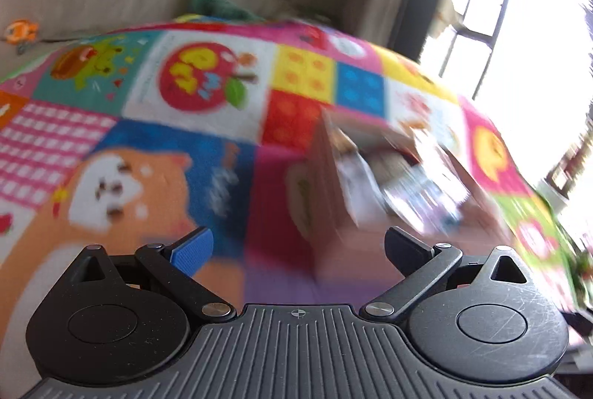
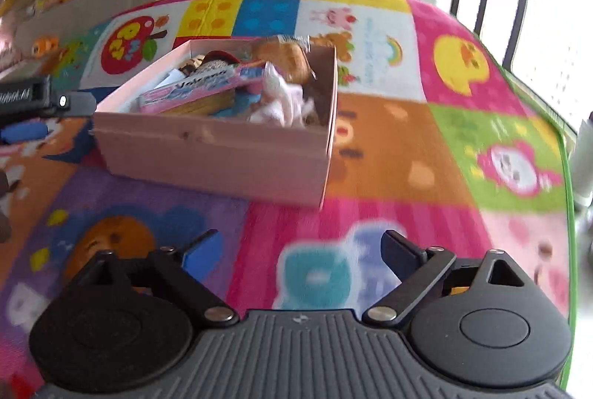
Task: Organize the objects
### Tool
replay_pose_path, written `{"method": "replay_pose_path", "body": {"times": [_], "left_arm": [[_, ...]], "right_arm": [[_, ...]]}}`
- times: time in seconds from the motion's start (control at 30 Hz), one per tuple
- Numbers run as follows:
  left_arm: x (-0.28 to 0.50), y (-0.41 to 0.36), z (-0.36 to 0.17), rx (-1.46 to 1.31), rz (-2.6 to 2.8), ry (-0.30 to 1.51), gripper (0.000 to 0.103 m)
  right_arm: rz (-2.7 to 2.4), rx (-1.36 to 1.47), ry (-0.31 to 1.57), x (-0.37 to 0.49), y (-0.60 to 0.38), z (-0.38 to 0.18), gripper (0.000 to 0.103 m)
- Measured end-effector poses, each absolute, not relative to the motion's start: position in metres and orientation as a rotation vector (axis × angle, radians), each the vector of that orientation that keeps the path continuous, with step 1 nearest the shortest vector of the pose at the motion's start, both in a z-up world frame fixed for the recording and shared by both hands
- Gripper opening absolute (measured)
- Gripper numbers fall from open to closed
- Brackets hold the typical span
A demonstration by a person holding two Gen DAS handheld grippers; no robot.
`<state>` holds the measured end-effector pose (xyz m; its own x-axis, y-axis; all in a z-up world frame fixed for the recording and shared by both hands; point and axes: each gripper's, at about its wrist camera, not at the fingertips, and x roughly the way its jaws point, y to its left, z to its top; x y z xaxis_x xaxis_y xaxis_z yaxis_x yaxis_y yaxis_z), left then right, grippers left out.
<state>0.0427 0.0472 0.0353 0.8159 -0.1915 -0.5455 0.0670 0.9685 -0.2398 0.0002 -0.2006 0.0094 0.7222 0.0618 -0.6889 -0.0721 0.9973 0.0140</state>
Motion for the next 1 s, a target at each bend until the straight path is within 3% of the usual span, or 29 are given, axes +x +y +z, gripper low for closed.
{"method": "replay_pose_path", "body": {"times": [0.07, 0.1, 0.3, 1.0], "left_arm": [[0.015, 0.034, 0.029, -0.174, -0.158, 0.631, 0.102], [0.001, 0.028, 0.024, -0.154, -0.154, 0.637, 0.102], [-0.043, 0.003, -0.005, -0.051, -0.05, 0.653, 0.102], [-0.001, -0.023, -0.014, 0.029, 0.014, 0.689, 0.103]], "right_arm": [[0.074, -0.003, 0.773, -0.021, -0.198, 0.007, 0.095], [0.066, -0.005, 0.778, -0.031, -0.197, 0.004, 0.103], [0.024, -0.002, 0.785, -0.06, -0.198, -0.009, 0.103], [0.0, 0.002, 0.694, -0.015, -0.199, -0.021, 0.103]]}}
